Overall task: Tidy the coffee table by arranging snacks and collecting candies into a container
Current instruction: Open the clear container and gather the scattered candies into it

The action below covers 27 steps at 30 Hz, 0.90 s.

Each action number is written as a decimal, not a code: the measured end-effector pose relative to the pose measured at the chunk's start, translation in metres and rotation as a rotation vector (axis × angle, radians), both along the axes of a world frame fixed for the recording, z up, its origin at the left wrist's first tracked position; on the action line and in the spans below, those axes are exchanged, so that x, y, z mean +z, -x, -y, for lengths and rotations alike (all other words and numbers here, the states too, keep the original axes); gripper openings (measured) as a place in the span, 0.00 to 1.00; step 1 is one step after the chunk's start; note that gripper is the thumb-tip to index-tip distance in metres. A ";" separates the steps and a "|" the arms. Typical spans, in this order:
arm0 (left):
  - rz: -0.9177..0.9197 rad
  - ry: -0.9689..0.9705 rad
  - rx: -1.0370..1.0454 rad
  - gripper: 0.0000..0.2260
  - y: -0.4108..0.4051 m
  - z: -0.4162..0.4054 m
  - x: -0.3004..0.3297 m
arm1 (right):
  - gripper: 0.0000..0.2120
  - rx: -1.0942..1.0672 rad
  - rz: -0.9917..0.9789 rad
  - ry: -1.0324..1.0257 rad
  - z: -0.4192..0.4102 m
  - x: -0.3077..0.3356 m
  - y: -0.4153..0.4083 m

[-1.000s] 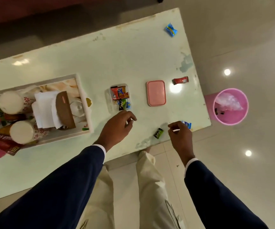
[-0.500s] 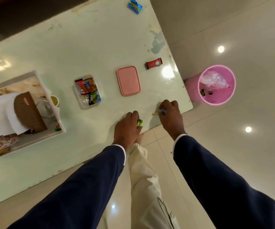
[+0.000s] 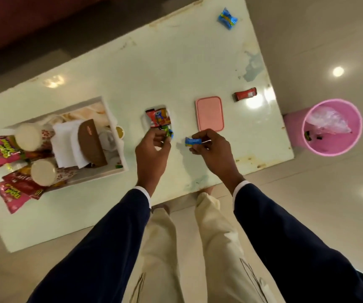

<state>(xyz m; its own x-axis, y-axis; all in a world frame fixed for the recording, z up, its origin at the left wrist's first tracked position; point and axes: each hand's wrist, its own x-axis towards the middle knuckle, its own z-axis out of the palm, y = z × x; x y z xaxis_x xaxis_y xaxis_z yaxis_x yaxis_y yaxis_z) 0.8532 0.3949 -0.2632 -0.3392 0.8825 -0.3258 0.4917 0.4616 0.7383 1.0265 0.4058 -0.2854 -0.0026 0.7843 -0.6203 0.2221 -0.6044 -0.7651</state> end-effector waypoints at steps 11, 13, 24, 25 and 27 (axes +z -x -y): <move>0.050 -0.022 0.055 0.11 0.045 -0.029 -0.022 | 0.02 0.159 0.221 -0.123 -0.056 0.006 0.062; 0.025 -0.072 0.021 0.07 0.046 -0.030 -0.023 | 0.04 0.147 0.287 -0.120 -0.061 0.002 0.044; 0.105 -0.079 -0.502 0.06 -0.018 -0.110 -0.017 | 0.21 0.172 0.721 -0.261 -0.099 -0.023 -0.092; 0.071 -0.075 -0.543 0.06 -0.027 -0.124 -0.019 | 0.22 0.222 0.773 -0.261 -0.104 -0.027 -0.100; 0.007 -0.049 -0.605 0.07 -0.042 -0.150 -0.025 | 0.18 0.343 0.821 -0.290 -0.115 -0.034 -0.109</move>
<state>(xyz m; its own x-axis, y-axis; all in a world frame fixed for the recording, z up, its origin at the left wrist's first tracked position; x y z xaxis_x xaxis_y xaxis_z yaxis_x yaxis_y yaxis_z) 0.8950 0.5446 -0.2886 0.2290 0.9321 -0.2808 0.6515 0.0676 0.7556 1.1351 0.5212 -0.3192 0.0897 0.9462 -0.3109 0.8907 -0.2159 -0.4001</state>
